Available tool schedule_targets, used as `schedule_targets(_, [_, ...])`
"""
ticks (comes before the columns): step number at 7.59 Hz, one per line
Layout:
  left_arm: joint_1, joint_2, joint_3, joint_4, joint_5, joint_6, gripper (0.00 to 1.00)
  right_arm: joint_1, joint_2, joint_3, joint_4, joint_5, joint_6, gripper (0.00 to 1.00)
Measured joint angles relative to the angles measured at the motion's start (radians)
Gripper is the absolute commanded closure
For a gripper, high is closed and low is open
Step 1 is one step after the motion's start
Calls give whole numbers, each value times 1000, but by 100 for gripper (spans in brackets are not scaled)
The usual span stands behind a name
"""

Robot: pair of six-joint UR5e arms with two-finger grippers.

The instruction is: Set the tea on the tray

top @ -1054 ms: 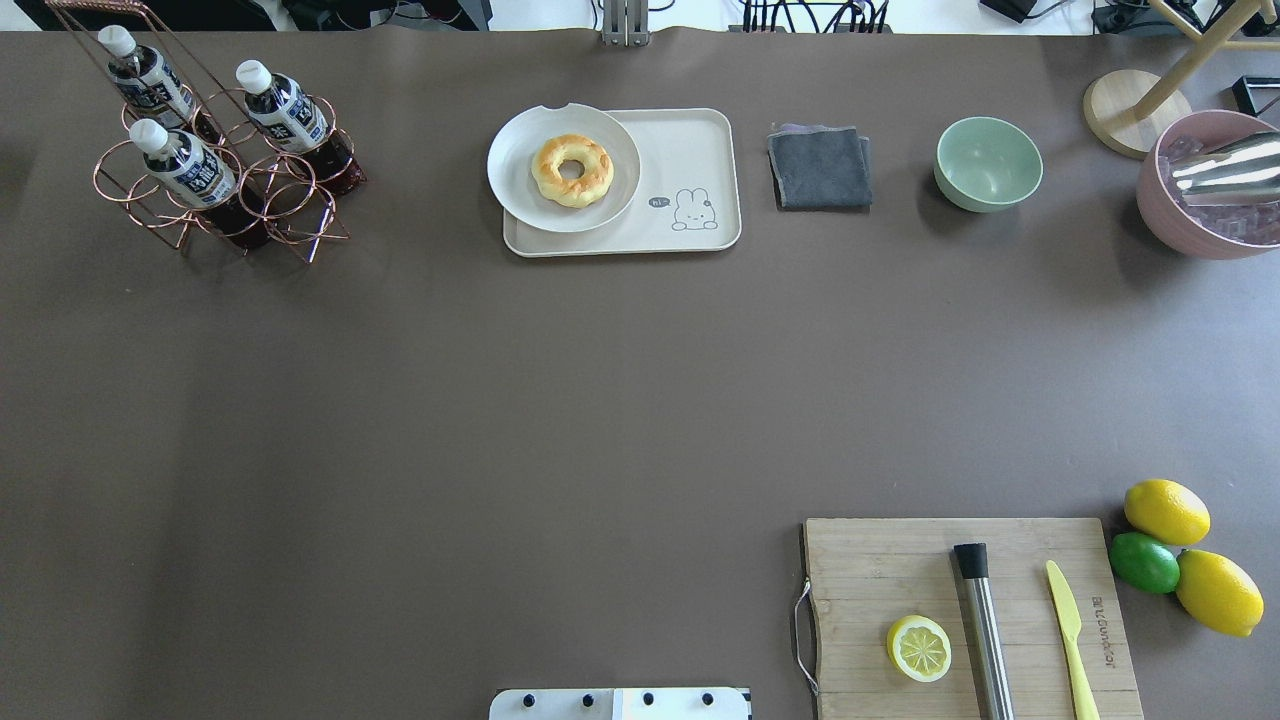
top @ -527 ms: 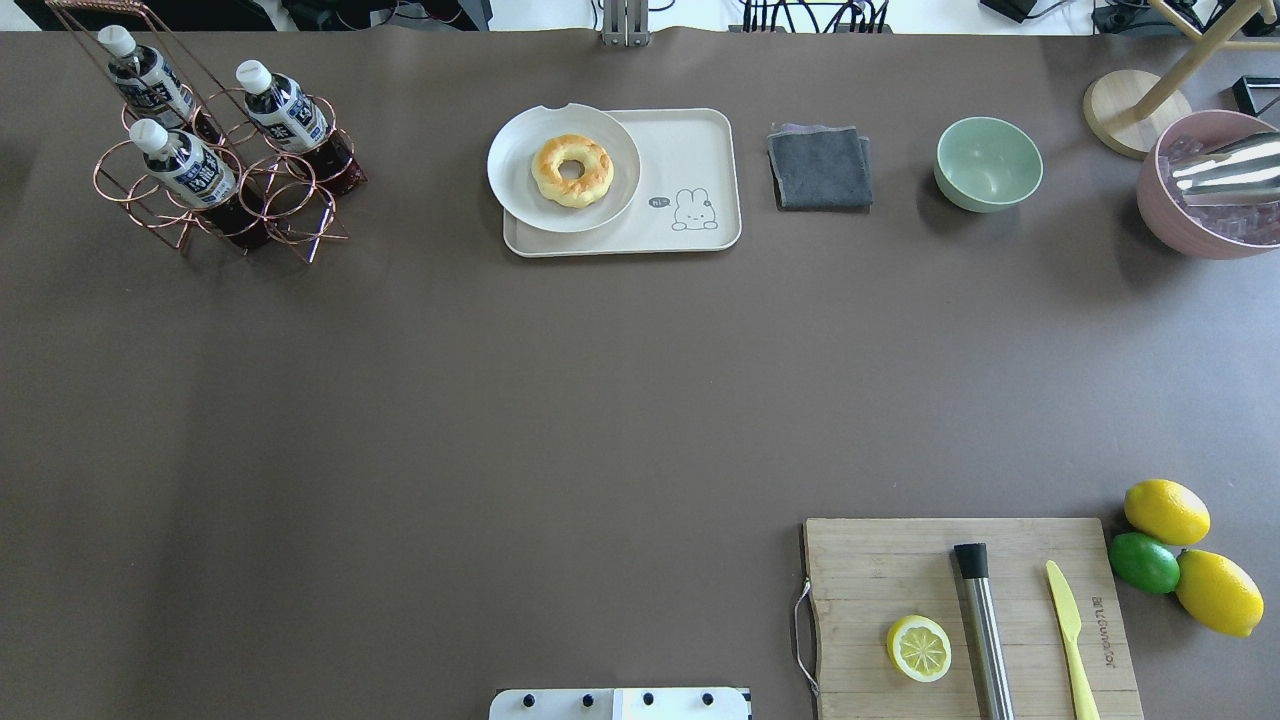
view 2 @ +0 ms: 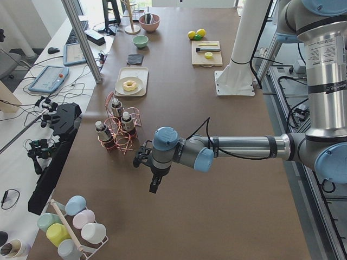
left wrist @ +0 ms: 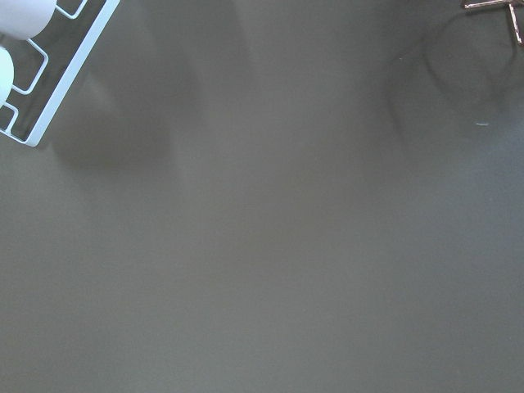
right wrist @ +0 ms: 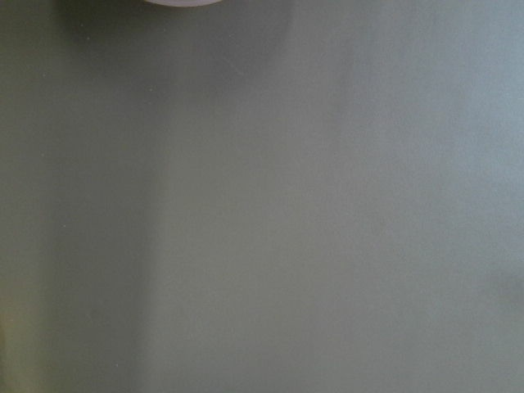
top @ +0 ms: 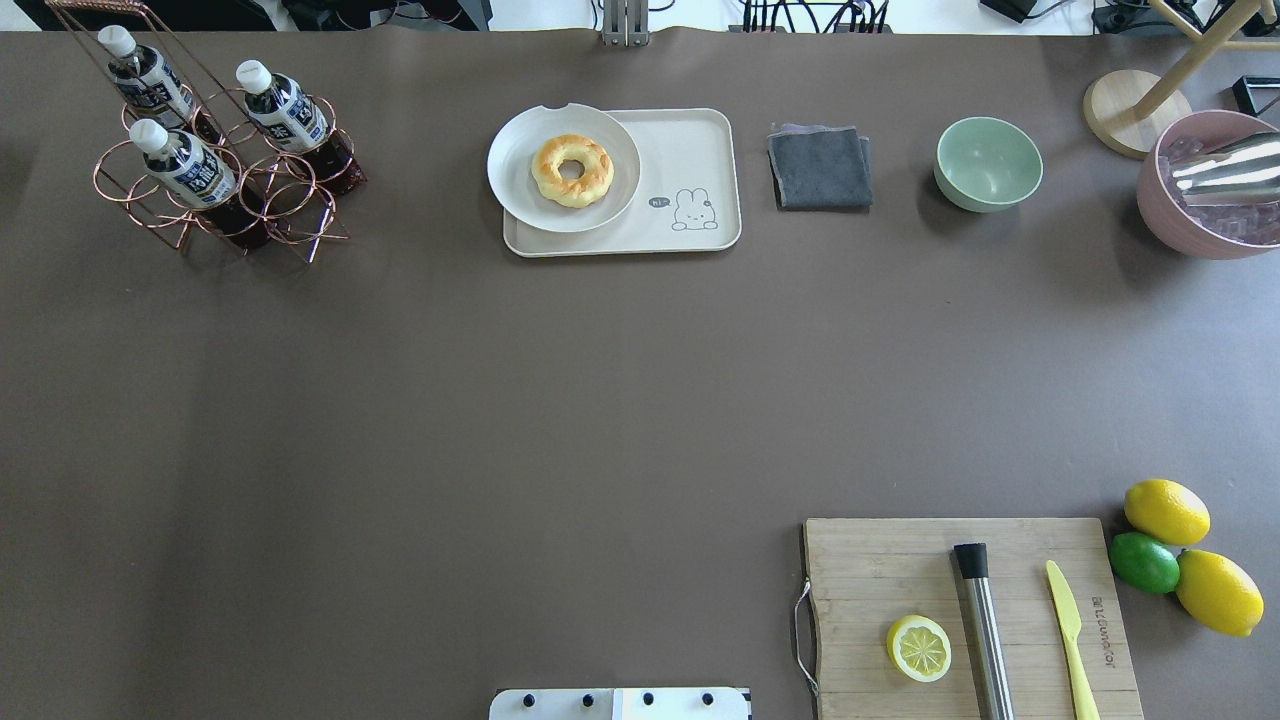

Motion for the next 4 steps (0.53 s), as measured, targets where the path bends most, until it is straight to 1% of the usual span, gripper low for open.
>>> schedule_targets(4, [0,6,-20,-8,-9,-32,2,0,-1,2,0,-1,0,0])
